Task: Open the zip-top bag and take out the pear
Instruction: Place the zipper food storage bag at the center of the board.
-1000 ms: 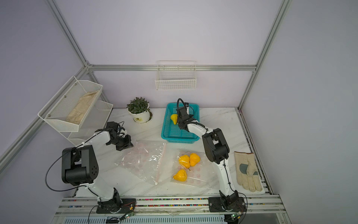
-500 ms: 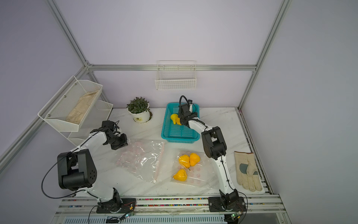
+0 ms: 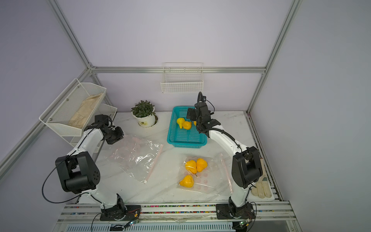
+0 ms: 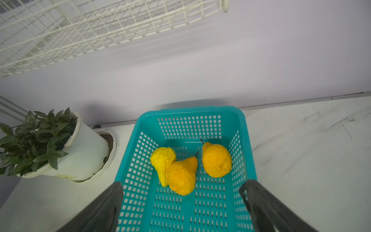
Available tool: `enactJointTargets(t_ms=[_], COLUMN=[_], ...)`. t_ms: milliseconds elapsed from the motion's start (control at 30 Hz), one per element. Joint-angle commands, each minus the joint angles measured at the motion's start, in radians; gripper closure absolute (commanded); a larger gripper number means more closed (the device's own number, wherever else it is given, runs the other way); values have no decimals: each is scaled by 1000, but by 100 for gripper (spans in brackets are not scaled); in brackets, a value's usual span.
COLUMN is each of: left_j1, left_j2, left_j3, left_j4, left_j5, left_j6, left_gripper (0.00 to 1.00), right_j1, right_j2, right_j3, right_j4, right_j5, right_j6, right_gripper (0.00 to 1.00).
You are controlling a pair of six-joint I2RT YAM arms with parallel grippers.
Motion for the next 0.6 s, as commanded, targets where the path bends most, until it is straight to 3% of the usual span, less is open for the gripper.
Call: enactJointTargets(t_ms=[0, 367, 500, 567], left_j1=[-11, -78, -96, -100], left_j2=[36, 146, 119, 103], left_j3=[136, 360, 370, 365], left_j4=[22, 21, 22, 22], left_j5=[-6, -47, -48, -39], left_j6=[-73, -138, -128, -117], left_gripper=[96, 93, 51, 40], right_j1=[1, 2, -2, -5], right_j2=[-66, -308, -342, -389], right_j3=[-80, -285, -298, -302], right_j4=[-68, -196, -298, -383], right_j5=[-17, -2, 5, 12], right_j6=[-20, -22, -14, -5], right_gripper=[3, 3, 3, 3])
